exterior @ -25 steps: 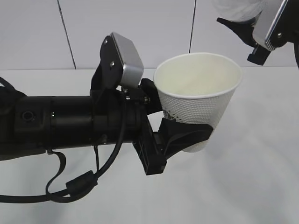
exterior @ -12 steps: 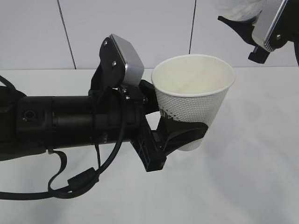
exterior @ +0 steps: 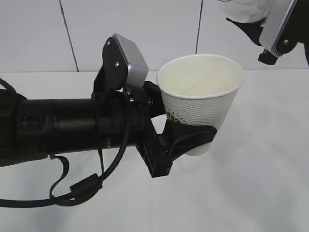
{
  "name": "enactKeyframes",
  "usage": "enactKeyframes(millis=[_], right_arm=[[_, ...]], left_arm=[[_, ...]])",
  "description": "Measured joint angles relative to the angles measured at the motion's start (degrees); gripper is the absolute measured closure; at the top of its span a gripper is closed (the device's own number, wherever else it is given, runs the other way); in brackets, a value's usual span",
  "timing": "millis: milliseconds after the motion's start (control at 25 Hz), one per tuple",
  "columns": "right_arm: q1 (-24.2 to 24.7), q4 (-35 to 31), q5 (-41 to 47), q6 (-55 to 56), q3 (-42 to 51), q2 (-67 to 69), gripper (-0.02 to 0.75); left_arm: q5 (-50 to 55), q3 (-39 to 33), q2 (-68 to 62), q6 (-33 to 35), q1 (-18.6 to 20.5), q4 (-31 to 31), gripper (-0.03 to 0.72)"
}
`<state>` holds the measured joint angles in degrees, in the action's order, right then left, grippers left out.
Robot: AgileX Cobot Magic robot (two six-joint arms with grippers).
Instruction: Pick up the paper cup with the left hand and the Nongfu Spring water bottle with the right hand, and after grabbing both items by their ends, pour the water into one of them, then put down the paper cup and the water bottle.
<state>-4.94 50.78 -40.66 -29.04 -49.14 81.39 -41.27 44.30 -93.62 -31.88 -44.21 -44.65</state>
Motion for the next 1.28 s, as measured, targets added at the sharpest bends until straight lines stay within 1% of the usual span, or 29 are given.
enactKeyframes(millis=[280, 920, 1120, 1280], right_arm=[[0.0, -1.52, 0.09, -2.2, 0.0, 0.0, 0.218], [0.0, -1.73, -0.66, -7.38, 0.0, 0.0, 0.218], [0.0, -1.73, -0.79, -8.02, 0.0, 0.0, 0.218], [0.0, -1.73, -0.83, -8.15, 0.0, 0.0, 0.218]], left_arm=[[0.01, 0.0, 0.0, 0.0, 0.0, 0.0, 0.165], [0.01, 0.0, 0.0, 0.0, 0.0, 0.0, 0.166], [0.01, 0.0, 0.0, 2.68, 0.0, 0.0, 0.166], [0.01, 0.0, 0.0, 3.1, 0.0, 0.0, 0.167]])
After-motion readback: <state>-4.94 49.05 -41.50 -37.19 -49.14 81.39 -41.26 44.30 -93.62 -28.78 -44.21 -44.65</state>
